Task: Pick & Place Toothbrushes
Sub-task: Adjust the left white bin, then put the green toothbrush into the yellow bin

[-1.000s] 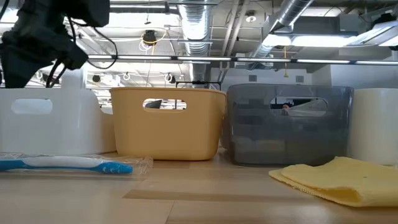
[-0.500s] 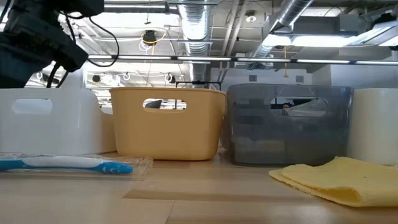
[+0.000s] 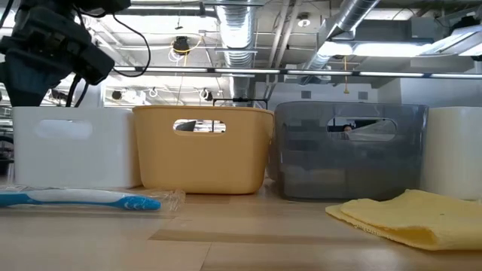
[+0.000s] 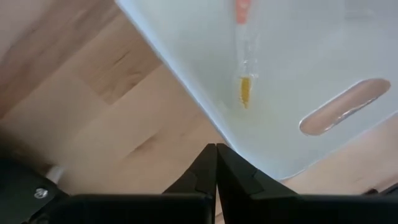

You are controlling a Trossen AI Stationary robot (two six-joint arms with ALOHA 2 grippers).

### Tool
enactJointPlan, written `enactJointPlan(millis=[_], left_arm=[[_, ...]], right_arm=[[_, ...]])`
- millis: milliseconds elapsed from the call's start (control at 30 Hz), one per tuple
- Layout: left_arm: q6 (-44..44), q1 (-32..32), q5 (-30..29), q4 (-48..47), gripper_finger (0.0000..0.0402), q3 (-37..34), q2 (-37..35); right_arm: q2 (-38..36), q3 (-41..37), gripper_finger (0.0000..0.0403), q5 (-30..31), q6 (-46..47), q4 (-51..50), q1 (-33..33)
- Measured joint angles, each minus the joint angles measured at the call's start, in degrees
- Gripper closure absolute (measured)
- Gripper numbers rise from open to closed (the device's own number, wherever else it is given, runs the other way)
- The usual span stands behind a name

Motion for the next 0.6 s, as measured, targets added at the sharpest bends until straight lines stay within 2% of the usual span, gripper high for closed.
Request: enactJointPlan(millis=[400,600], left_arm=[[-2.3,-4.3,4.4,1.4,0.0401,0.0,-0.4],[2.4,-4.0,0.4,2.5,0.0401,0.0,-4.5]], right_arm=[[0.0,0.0,0.0163,0.0,0.2,-1.7,0.0],[0.0,0.0,0.0163,0.1,0.0,-4.1,-1.2]])
